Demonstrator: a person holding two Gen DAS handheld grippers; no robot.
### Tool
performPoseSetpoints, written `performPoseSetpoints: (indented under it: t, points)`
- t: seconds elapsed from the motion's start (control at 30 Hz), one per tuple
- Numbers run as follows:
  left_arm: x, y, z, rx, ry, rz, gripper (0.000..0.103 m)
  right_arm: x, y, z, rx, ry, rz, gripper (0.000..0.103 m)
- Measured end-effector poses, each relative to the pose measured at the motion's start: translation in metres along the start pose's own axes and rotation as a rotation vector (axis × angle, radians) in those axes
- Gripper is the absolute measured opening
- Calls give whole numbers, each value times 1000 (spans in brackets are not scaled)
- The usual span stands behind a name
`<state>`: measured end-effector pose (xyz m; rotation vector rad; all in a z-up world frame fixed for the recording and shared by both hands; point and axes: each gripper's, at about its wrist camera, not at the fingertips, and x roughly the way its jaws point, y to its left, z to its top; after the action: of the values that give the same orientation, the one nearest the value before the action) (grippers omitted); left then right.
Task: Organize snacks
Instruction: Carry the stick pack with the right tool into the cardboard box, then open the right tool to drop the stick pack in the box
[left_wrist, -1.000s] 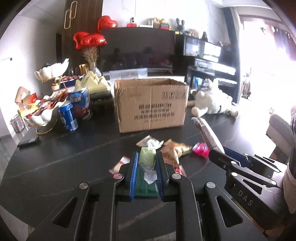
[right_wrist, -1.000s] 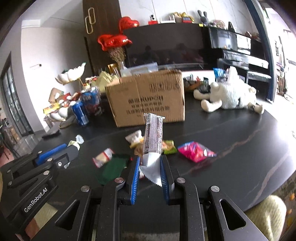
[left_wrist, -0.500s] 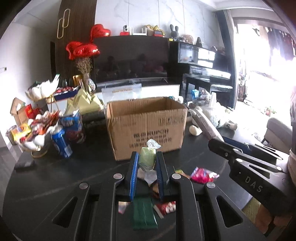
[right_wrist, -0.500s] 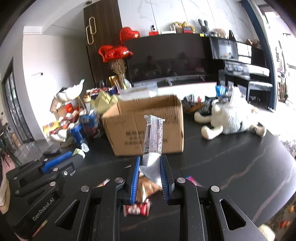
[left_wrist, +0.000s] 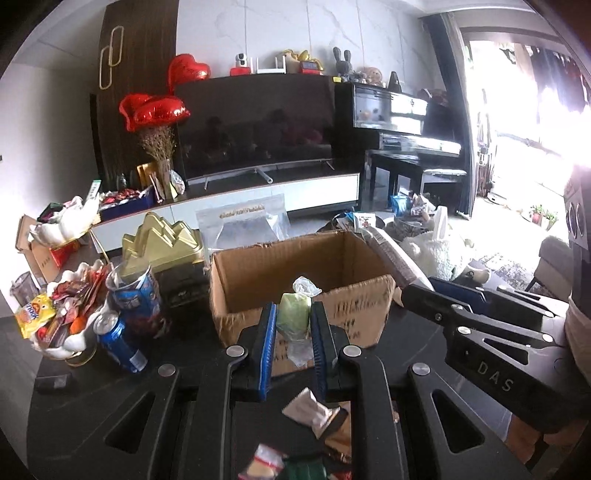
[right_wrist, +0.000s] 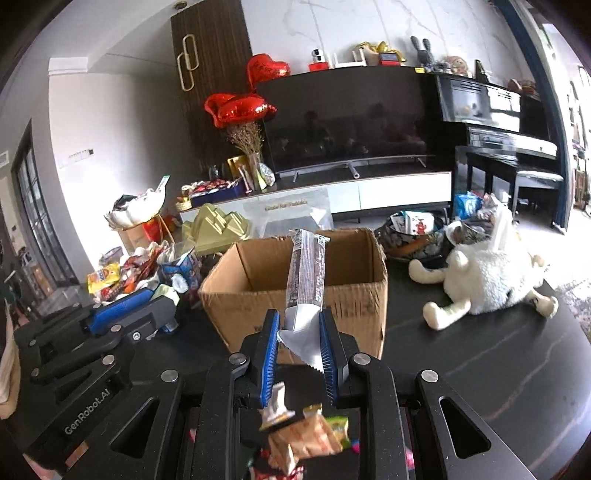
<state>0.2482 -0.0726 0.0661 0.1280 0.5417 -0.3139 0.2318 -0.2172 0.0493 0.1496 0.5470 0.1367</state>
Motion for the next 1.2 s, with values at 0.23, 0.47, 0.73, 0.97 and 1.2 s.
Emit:
performPoseSetpoints:
  t: [0.23, 0.47, 0.73, 0.97, 1.2]
  points:
    - [47, 17, 28, -25, 72, -8, 20, 36, -4, 27, -25, 28, -7, 23]
    - [108, 25, 41, -41, 157, -9, 20, 88, -17, 51, -22, 52, 2, 11]
    - [140, 33, 43, -89, 227, -7, 43, 116, -27, 58, -6, 102, -31, 11]
    - [112, 31, 34, -97, 225, 11, 52, 104, -24, 48, -15, 135, -8, 12]
    - [66, 27, 24, -72, 178, 34, 55, 72, -11, 33, -41, 129, 14, 27]
